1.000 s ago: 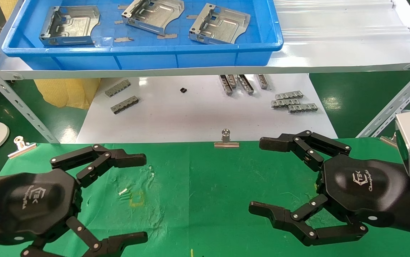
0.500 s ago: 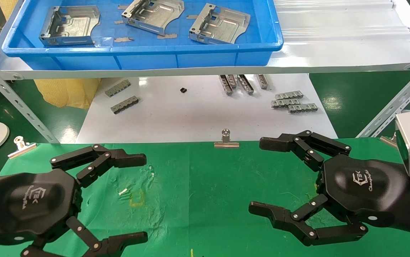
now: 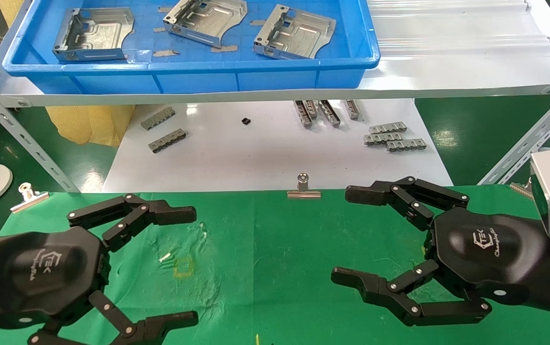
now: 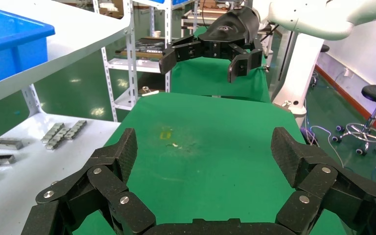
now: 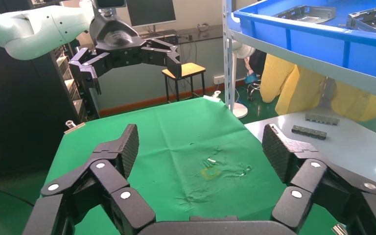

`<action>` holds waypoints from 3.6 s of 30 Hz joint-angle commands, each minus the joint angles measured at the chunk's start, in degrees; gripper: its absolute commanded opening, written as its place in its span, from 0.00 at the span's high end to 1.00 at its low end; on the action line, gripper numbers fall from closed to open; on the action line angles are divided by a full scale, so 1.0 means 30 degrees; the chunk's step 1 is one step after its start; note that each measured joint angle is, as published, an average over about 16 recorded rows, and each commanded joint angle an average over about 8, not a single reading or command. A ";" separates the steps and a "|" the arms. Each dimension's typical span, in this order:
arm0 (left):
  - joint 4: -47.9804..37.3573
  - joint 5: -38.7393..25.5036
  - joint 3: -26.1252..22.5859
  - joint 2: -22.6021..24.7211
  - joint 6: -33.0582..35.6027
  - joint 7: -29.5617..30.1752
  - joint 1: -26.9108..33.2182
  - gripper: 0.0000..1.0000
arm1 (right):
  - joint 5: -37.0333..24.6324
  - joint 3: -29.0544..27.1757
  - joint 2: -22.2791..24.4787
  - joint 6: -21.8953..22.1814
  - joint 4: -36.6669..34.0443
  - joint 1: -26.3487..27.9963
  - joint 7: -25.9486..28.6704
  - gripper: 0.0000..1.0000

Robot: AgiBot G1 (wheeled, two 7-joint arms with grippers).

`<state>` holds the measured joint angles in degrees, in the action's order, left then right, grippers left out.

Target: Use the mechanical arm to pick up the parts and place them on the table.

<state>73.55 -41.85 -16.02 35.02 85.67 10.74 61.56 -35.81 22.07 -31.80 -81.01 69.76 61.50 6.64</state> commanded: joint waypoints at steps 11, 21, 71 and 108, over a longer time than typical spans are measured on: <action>0.0000 0.0000 0.0000 0.0000 0.0000 0.0000 0.0000 0.00 | 0.0000 0.0000 0.0000 0.0000 0.0000 0.0000 0.0000 1.00; 0.0000 0.0000 0.0000 0.0000 0.0000 0.0000 0.0000 0.00 | 0.0000 0.0000 0.0000 0.0000 0.0000 0.0000 0.0000 1.00; -1.9533 -1.0534 -0.4346 1.1125 -1.0916 -0.0686 1.6795 0.19 | 0.0000 0.0000 0.0000 0.0000 0.0000 0.0000 0.0000 0.29; -2.4383 -1.2254 -0.5298 1.3604 -1.6041 -0.1205 1.8443 1.00 | 0.0000 0.0001 0.0000 0.0000 0.0000 0.0000 0.0000 0.00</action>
<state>0.44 -78.58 -31.90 75.88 37.57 7.14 116.87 -35.81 22.07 -31.80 -81.01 69.76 61.50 6.64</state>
